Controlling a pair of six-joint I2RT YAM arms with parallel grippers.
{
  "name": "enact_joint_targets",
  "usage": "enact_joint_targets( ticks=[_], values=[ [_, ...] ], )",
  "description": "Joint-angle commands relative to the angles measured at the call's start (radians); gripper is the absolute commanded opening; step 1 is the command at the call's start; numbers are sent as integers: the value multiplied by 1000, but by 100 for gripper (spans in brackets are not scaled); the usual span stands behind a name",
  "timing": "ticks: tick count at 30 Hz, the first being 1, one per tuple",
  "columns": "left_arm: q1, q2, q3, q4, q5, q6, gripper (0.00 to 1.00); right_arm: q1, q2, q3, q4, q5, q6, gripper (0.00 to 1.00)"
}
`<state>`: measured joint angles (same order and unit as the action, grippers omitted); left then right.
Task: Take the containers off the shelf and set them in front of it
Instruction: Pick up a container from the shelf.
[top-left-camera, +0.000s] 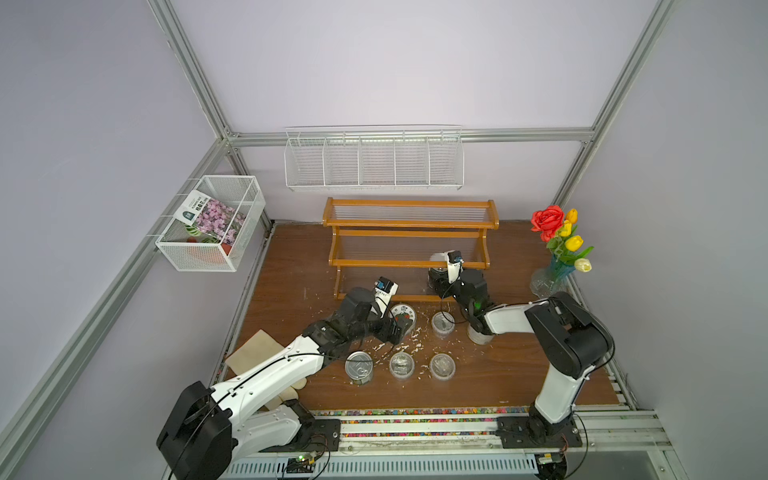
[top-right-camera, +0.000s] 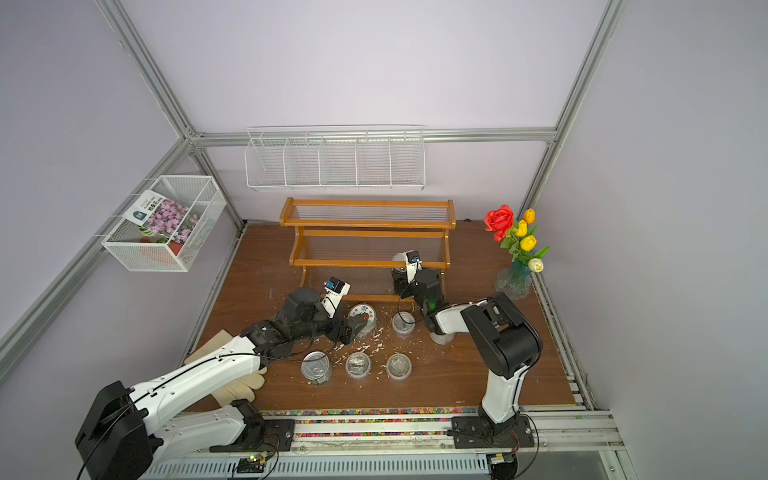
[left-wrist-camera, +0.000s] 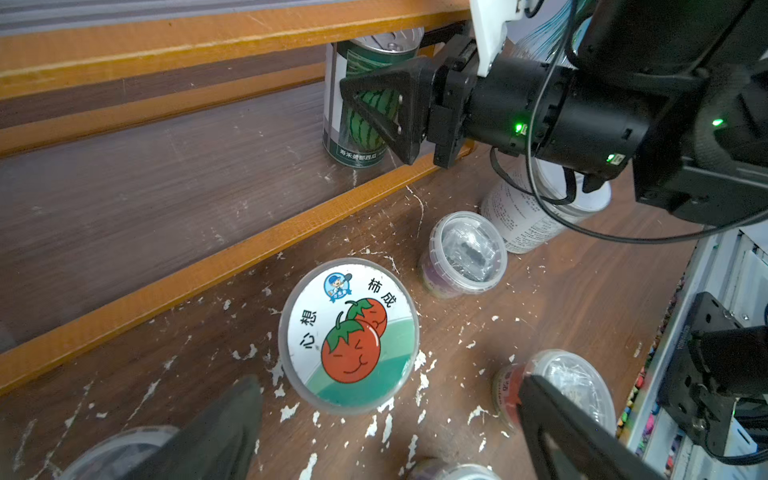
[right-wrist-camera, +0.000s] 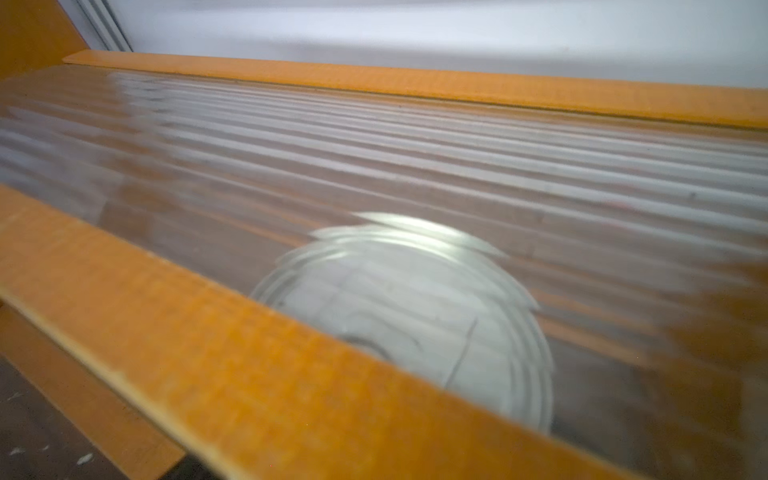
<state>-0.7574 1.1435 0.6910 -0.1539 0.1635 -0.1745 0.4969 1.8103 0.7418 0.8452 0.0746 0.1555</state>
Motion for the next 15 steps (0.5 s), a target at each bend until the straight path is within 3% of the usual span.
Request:
enact_joint_targets(
  ticks=[1, 15],
  values=[
    [9, -19, -19, 18, 9, 3, 100, 17, -50, -29, 10, -37, -14, 61],
    [13, -35, -37, 25, 7, 1, 100, 40, -140, -71, -40, -84, -50, 60]
  ],
)
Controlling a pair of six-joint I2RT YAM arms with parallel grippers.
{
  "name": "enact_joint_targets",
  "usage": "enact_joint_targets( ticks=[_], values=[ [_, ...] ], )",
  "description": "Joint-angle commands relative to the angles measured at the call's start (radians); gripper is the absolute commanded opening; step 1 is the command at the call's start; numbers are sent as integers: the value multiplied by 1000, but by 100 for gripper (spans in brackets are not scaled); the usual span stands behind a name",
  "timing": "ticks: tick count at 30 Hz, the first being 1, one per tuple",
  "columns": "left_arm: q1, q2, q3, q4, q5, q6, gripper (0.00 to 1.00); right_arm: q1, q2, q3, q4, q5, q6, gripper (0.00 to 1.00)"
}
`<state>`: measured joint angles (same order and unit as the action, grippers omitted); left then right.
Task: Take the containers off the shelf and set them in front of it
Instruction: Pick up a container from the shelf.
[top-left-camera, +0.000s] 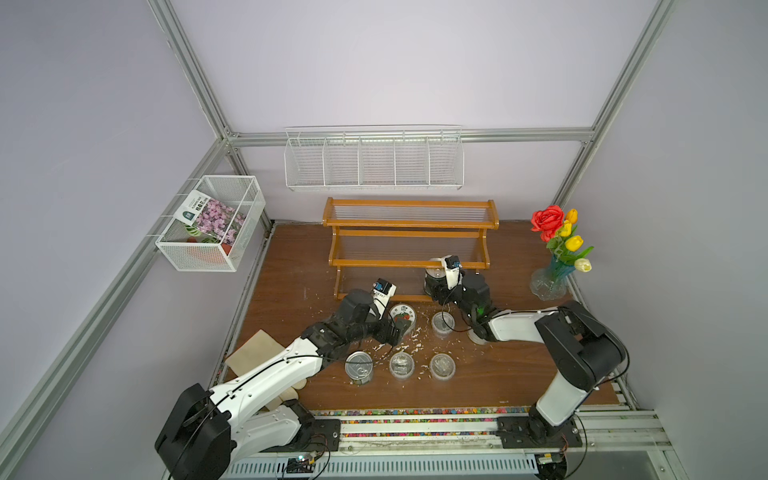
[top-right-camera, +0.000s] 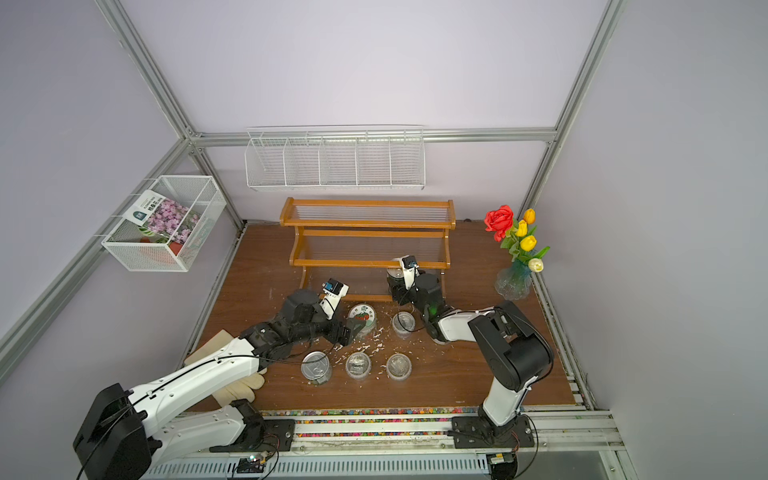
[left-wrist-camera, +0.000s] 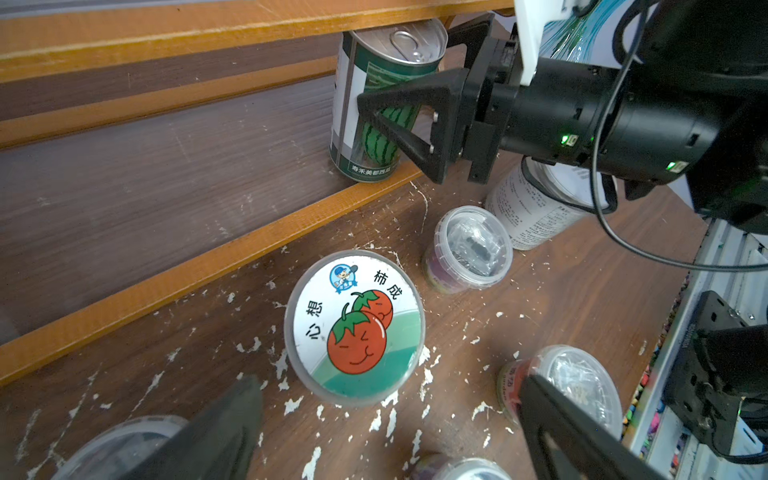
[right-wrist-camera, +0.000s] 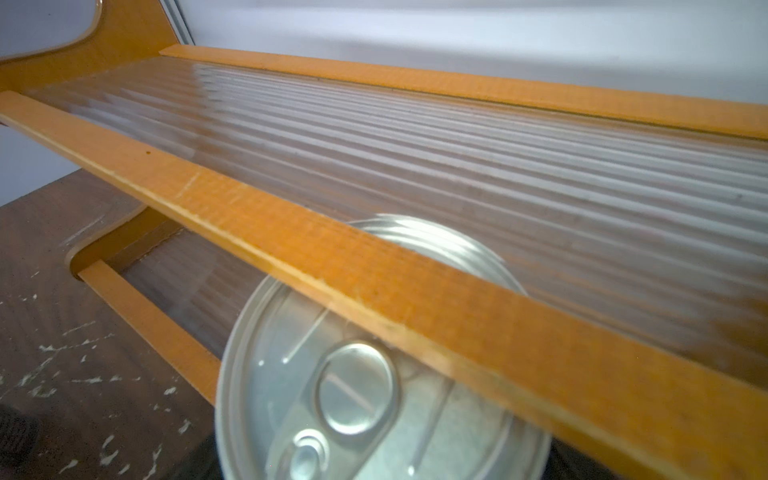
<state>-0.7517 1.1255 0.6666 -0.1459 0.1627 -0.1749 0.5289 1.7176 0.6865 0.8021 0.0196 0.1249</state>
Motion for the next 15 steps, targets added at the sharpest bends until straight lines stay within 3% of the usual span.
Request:
enact_joint_targets(
  ticks=[1, 15],
  values=[
    [8, -18, -14, 18, 6, 1, 100, 8, -55, -18, -7, -37, -21, 60],
    [9, -24, -25, 25, 10, -4, 100, 10, -138, -56, -60, -119, -31, 60]
  ],
)
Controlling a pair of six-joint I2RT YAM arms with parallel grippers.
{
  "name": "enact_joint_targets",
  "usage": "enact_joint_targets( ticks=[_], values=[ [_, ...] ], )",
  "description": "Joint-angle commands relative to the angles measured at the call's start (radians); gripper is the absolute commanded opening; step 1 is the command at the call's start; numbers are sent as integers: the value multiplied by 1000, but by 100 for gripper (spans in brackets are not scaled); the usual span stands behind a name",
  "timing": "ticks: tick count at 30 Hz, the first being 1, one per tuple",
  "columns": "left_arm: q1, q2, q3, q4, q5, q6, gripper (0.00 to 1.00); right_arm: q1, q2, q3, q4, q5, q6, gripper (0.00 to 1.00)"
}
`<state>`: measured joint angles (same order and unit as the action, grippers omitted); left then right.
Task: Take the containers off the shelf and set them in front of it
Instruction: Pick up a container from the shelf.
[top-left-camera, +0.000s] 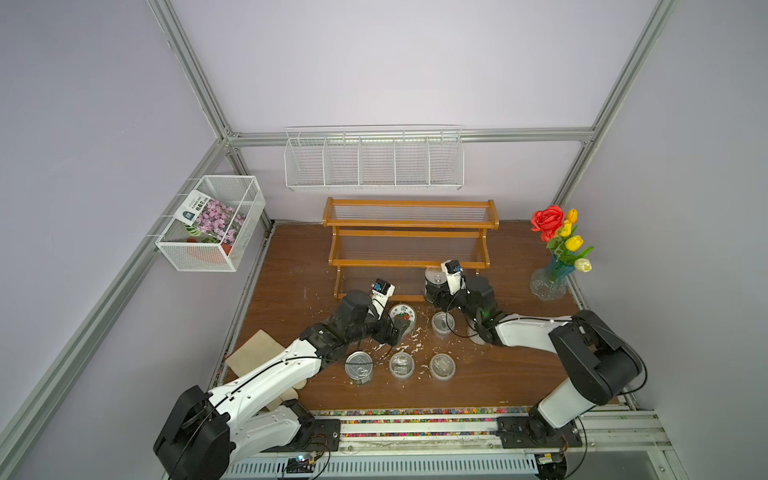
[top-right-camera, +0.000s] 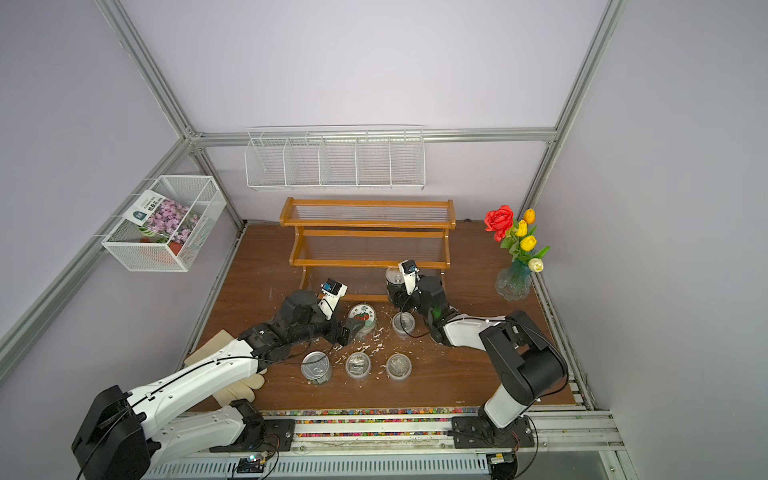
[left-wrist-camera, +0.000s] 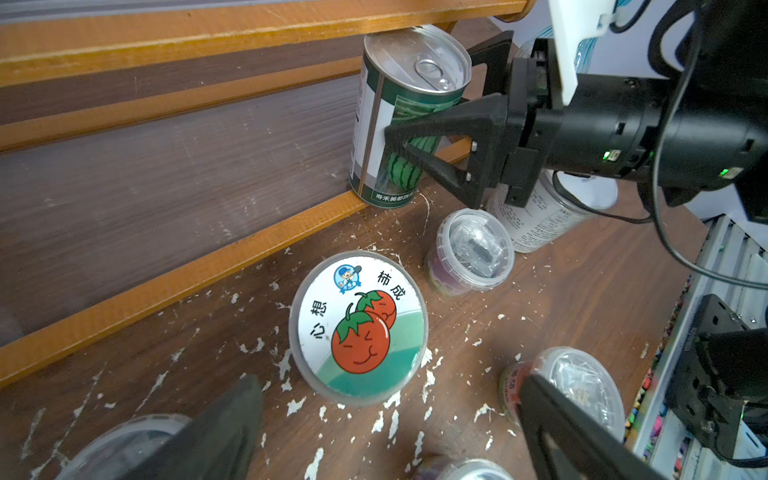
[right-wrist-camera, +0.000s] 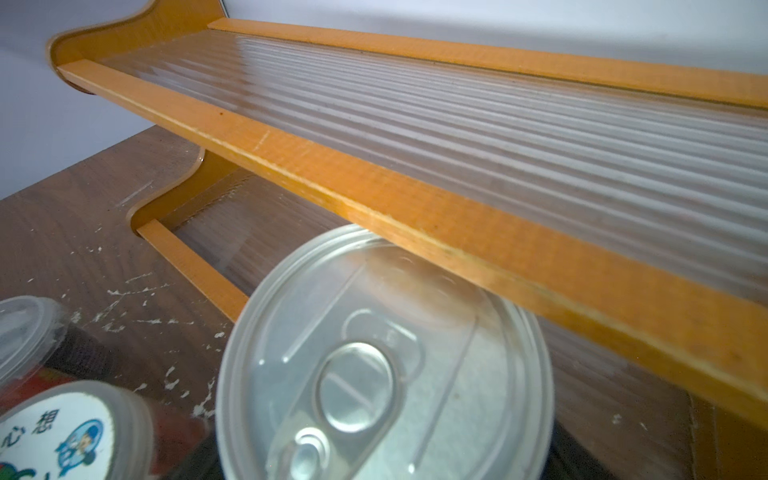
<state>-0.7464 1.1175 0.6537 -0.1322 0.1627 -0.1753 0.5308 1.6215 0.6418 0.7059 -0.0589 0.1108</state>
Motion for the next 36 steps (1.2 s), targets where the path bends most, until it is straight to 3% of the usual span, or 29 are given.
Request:
enact_joint_targets(
  ticks=[1, 22, 29, 36],
  values=[
    [4, -17, -12, 12, 11, -5, 100, 8, -45, -11, 31, -50, -15, 60],
    [8, -31, 5, -5, 13, 8, 100, 51, -204, -16, -82, -94, -69, 60],
    [11, -87, 33, -36, 61, 54, 100, 122, -417, 41, -439, -62, -143, 61],
    [55, -145, 21, -40, 177, 118, 99, 230, -692, 57, -838, 66, -87, 61]
  ],
)
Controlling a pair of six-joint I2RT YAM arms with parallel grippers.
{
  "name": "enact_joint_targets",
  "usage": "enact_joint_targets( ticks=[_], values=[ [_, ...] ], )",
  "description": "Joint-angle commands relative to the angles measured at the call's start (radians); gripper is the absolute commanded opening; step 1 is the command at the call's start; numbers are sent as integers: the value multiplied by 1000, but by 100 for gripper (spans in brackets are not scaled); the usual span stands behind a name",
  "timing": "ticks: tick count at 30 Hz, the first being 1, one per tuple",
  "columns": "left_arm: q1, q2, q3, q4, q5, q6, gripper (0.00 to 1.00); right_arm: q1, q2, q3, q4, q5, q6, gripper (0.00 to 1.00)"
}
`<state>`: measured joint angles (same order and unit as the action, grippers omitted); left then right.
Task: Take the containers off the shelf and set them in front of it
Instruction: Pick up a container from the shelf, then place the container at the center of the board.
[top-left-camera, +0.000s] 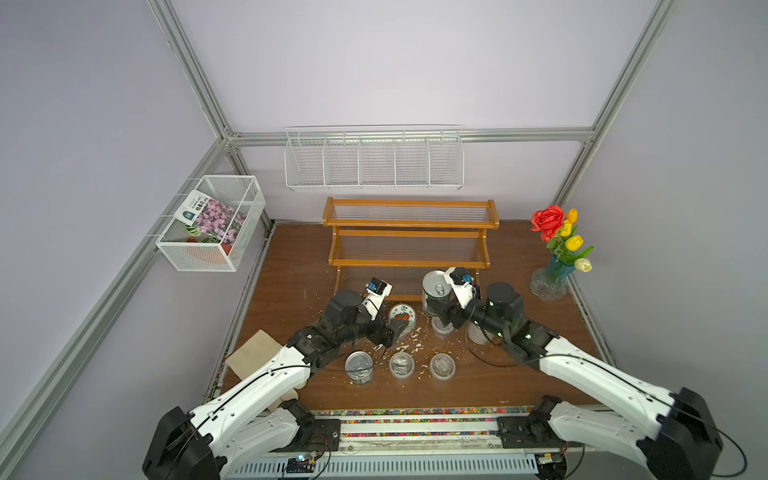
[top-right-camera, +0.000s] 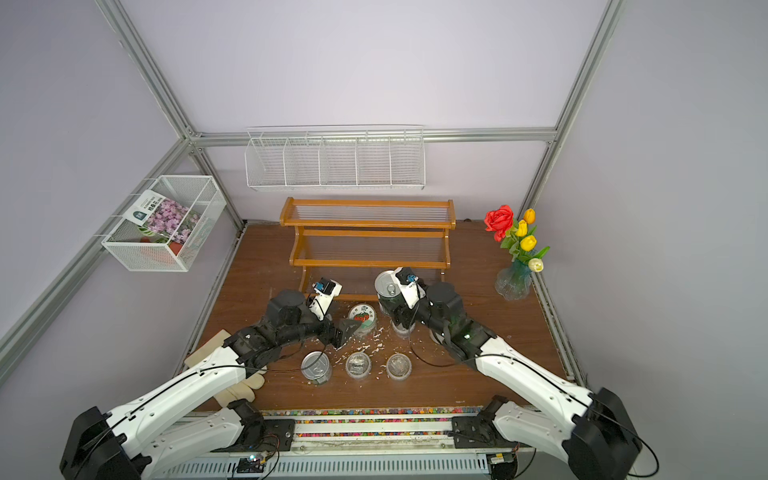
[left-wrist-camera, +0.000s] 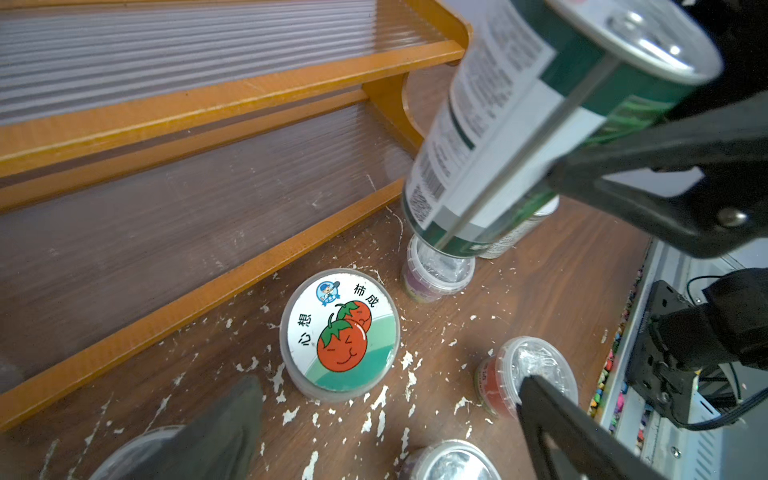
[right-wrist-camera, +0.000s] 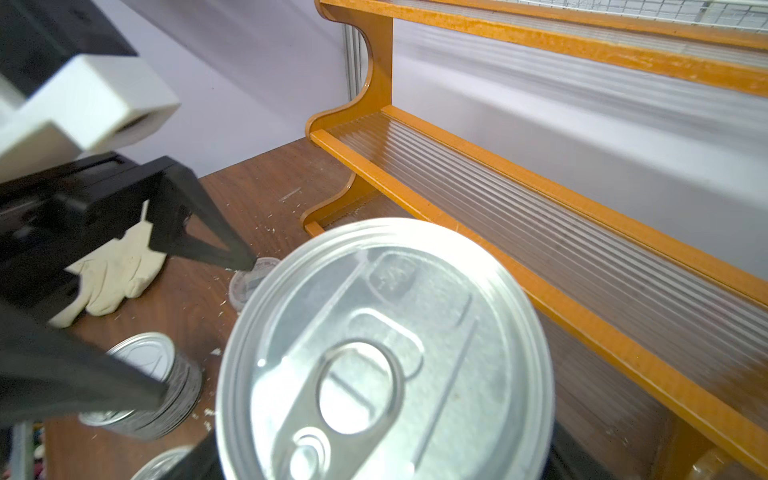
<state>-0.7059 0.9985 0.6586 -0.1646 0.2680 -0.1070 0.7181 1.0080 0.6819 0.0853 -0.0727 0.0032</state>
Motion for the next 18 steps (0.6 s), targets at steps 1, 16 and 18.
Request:
enact_joint_targets(
  ticks=[1, 16, 18],
  values=[
    [17, -32, 10, 1, 84, 55, 100, 69, -111, 14, -264, 110, 30, 61],
    [-28, -3, -65, 178, 309, 64, 100, 383, -513, -141, -724, 527, 414, 61],
    [-30, 3, -67, 176, 305, 61, 100, 393, -546, -192, -725, 555, 460, 60]
  ],
)
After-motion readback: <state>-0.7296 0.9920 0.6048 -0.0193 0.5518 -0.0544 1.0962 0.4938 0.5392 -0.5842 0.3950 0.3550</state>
